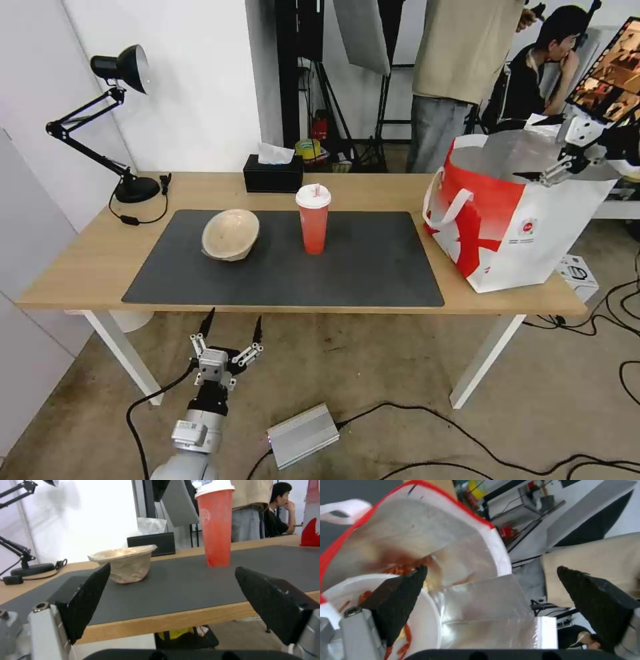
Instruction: Pick up the trash from the table and place it into the takeout bag.
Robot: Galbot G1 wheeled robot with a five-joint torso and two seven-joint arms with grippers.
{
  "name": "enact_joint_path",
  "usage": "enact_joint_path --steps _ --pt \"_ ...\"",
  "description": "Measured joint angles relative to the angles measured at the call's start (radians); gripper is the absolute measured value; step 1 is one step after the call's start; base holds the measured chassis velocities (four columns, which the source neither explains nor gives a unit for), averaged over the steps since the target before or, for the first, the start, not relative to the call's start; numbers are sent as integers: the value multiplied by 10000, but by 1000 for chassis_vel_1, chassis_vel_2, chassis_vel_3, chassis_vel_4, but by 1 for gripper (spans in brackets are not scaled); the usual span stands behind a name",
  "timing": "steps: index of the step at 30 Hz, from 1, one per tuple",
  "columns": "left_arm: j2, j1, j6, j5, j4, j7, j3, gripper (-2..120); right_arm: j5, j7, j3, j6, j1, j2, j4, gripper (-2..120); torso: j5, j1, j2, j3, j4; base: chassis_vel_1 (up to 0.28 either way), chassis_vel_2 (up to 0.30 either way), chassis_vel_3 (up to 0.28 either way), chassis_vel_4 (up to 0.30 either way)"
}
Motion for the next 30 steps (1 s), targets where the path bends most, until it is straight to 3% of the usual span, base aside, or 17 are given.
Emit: enact_joint_path --steps 8,17,30 --pt "86 116 148 -28 -233 -1 -87 100 524 532 159 -161 50 -96 381 100 -1 0 0 0 0 0 0 0 0" --pt "190 422 282 -33 -736 -11 -195 100 1303 1192 1230 -226 -917 -395 920 100 0 0 0 0 0 0 0 0 0" --pt "314 761 448 -104 -1397 -39 -357 100 3317 3575 2005 -466 -1998 -1208 2554 100 -1 -1 0 -1 0 0 0 0 0"
